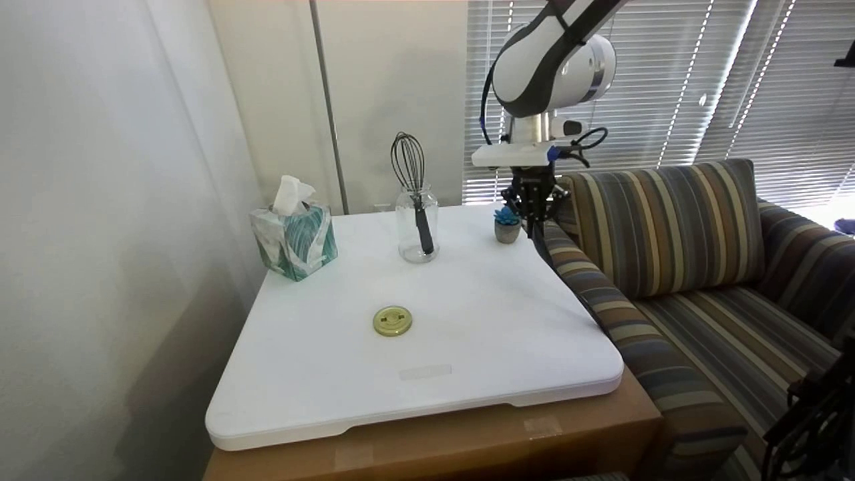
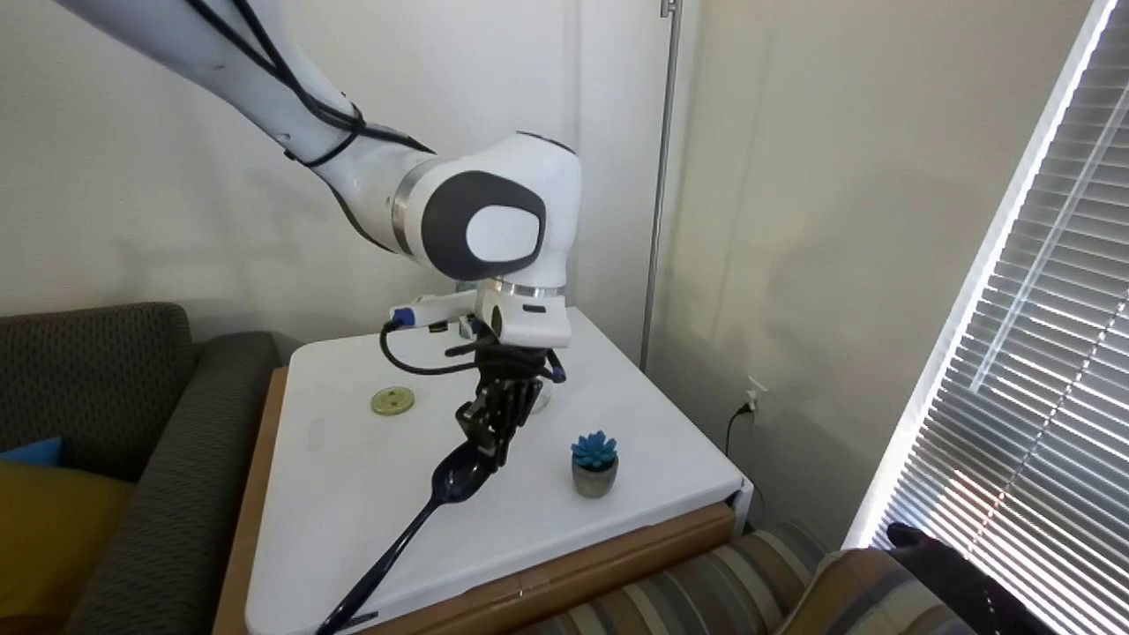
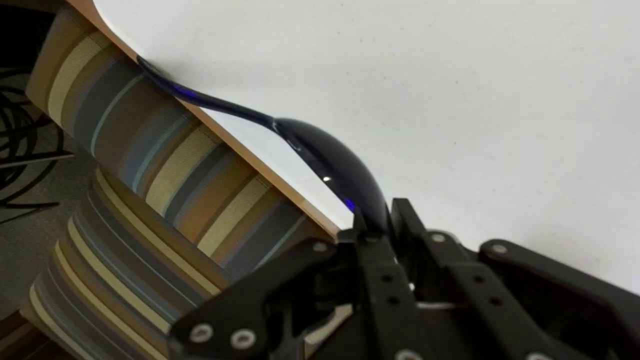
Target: Uncover the jar and put the whisk and the spoon inside the jar
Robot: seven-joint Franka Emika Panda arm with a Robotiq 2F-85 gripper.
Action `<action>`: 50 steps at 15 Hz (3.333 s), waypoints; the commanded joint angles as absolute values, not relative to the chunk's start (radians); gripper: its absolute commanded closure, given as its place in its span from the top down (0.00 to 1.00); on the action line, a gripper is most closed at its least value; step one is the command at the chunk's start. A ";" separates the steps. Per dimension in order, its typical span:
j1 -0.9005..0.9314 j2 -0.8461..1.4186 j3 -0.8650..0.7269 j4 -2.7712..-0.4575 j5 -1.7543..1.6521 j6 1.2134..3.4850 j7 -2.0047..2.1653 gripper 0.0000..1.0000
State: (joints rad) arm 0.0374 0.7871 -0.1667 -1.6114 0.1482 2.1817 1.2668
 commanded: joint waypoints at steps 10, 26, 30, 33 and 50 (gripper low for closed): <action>0.128 0.613 -0.188 -1.629 -0.041 2.266 1.448 0.02; 0.296 0.498 -0.362 -1.696 -0.554 2.718 1.993 0.02; 0.338 0.480 -0.405 -1.698 -0.678 2.725 2.122 0.02; 0.337 0.442 -0.386 -1.697 -0.770 2.717 2.186 0.02; 0.183 0.377 -0.188 -1.802 -0.433 2.886 1.911 0.02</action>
State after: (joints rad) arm 0.2408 0.4119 -0.2483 -1.7473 -0.5012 2.8626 1.9889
